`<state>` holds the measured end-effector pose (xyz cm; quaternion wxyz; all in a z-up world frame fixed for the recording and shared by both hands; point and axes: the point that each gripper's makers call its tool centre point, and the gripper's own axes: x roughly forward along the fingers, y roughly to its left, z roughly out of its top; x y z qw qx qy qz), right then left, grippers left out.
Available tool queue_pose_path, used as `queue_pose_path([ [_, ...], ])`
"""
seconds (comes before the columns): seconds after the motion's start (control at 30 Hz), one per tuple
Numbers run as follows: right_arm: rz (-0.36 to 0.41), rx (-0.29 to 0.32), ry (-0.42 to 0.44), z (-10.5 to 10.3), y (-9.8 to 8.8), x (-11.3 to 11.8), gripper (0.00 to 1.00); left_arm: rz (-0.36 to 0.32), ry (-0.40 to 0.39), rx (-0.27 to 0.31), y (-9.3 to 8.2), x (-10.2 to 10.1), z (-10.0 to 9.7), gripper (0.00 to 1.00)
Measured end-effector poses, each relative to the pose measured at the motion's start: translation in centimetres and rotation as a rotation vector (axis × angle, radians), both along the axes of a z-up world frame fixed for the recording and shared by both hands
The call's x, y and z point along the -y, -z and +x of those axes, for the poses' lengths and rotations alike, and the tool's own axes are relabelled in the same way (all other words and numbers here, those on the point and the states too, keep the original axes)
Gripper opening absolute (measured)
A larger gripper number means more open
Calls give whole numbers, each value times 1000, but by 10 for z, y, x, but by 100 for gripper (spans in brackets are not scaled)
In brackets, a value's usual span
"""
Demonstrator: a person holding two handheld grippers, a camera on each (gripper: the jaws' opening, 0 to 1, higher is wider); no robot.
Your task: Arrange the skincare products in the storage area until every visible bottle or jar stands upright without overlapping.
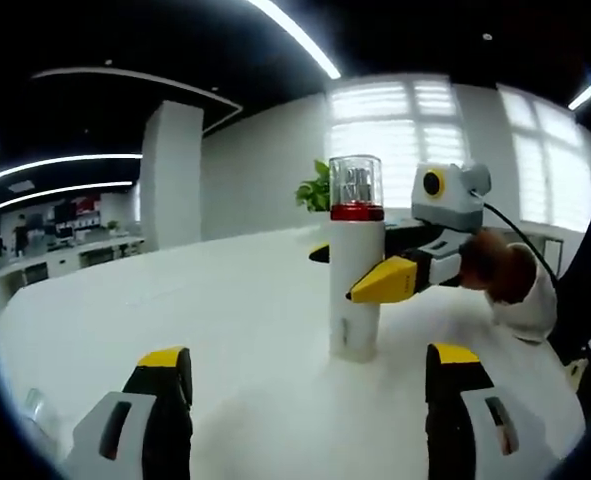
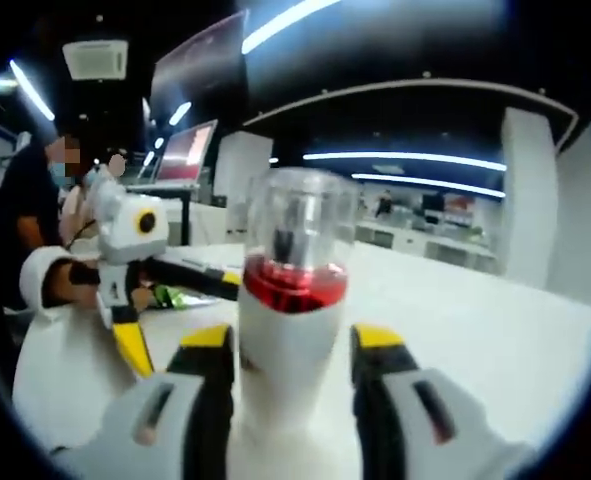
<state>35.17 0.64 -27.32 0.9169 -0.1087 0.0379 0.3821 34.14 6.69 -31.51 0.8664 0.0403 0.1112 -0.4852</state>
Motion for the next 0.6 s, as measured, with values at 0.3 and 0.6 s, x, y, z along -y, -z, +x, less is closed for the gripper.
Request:
queue_pose_path([
  [0.3, -14, -14, -3, -1, 5, 2, 48, 19, 4, 1, 3, 0, -1, 99],
  [0.6, -18, -23, 0, 1, 6, 7, 48, 31, 5, 0, 6, 1, -1, 99],
])
